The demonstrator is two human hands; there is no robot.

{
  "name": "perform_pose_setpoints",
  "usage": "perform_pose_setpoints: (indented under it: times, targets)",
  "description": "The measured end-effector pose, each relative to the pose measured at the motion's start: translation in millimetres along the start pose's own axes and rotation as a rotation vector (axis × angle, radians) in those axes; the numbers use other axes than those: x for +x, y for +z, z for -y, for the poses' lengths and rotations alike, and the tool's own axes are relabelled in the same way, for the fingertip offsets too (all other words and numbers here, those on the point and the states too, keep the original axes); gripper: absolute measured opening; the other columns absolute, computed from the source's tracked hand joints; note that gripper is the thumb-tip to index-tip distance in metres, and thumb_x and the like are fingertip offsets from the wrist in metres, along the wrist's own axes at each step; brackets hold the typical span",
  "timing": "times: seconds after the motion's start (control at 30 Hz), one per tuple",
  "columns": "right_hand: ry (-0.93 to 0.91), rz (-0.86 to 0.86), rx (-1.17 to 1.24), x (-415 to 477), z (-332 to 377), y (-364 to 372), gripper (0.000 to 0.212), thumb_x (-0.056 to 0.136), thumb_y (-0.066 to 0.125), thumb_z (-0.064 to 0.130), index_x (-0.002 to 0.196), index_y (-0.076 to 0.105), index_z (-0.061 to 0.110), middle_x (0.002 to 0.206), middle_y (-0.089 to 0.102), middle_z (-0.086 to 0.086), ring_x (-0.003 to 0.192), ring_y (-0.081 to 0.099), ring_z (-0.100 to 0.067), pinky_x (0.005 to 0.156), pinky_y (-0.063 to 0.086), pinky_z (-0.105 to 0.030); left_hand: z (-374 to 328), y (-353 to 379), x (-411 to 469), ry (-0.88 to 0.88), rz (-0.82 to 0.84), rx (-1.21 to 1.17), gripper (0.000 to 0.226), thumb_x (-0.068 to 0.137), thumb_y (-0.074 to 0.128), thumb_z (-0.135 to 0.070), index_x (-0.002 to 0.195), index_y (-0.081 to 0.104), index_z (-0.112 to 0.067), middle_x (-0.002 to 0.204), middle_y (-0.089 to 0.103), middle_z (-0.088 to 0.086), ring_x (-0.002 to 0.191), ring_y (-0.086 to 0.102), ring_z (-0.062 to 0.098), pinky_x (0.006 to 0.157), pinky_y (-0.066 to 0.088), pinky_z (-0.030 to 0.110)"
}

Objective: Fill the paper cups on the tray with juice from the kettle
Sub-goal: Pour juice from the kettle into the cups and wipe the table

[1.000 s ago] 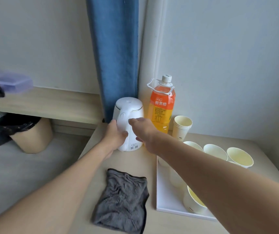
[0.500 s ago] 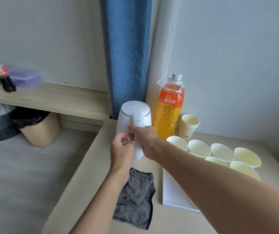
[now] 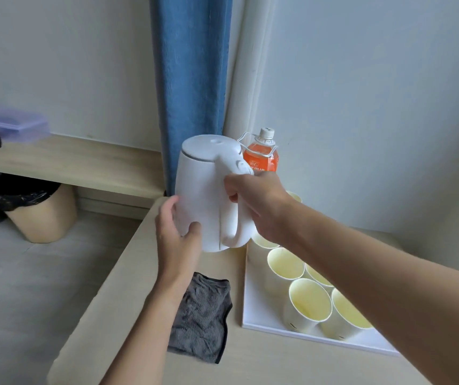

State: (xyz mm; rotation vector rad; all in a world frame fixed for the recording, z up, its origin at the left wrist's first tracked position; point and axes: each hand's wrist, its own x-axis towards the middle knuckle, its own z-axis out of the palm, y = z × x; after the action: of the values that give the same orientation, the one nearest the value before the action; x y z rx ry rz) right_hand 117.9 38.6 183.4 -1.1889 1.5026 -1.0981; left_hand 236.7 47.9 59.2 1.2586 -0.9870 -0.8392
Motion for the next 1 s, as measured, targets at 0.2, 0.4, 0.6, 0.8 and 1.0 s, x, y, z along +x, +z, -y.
perform_pose_setpoints:
  times: [0.2, 0.4, 0.6, 0.8, 1.0]
  targets:
    - [-0.07, -0.016, -0.106, -31.1, 21.0, -53.8, 0.013, 0.07, 0.057, -0.002, 0.066, 0.052, 0.009, 0.058, 0.045, -0.003, 0.053, 0.039, -0.019, 0.05, 0.032, -0.021, -27.3, 5.8, -22.2, 0.149, 0.108, -0.145, 0.05, 0.084, 0.069, -0.024, 0.127, 0.051, -0.041, 0.131, 0.06, -0.021, 0.123, 0.054, -0.01, 0.099, 0.047, 0.025]
    - [-0.071, -0.094, -0.186, -44.8, 28.1, -108.3, 0.031, 0.052, 0.054, 0.007, 0.082, 0.058, 0.011, 0.08, 0.047, -0.008, 0.076, 0.04, -0.021, 0.069, 0.031, -0.036, -38.7, 37.0, -47.2, 0.201, 0.219, -0.244, 0.063, 0.083, 0.065, -0.022, 0.145, 0.052, -0.017, 0.135, 0.065, -0.009, 0.122, 0.061, 0.001, 0.096, 0.051, 0.024]
    - [-0.094, -0.216, -0.306, -43.7, 39.6, -156.3, 0.039, 0.042, 0.047, 0.003, 0.078, 0.061, 0.01, 0.081, 0.05, -0.008, 0.077, 0.039, -0.022, 0.07, 0.029, -0.038, -49.9, 82.4, -68.9, 0.15, 0.336, -0.352, 0.071, 0.083, 0.06, -0.018, 0.152, 0.046, -0.015, 0.147, 0.058, -0.002, 0.13, 0.056, 0.002, 0.098, 0.045, 0.016]
    - [-0.045, -0.297, -0.42, -31.3, 42.3, -188.6, 0.039, 0.046, 0.047, -0.002, 0.081, 0.064, 0.007, 0.081, 0.049, -0.007, 0.076, 0.038, -0.023, 0.068, 0.029, -0.037, -48.9, 117.2, -79.5, 0.111, 0.465, -0.354, 0.077, 0.085, 0.059, -0.018, 0.158, 0.037, -0.029, 0.156, 0.05, -0.001, 0.137, 0.053, 0.008, 0.11, 0.047, 0.028]
    - [-0.098, -0.316, -0.561, -21.1, 40.8, -203.5, 0.029, 0.06, 0.042, -0.015, 0.071, 0.048, 0.011, 0.066, 0.03, -0.003, 0.069, 0.026, -0.02, 0.056, 0.016, -0.029, -43.9, 138.4, -95.8, 0.041, 0.581, -0.328, 0.085, 0.083, 0.058, -0.019, 0.162, 0.027, -0.031, 0.156, 0.049, -0.006, 0.134, 0.055, 0.005, 0.111, 0.048, 0.025]
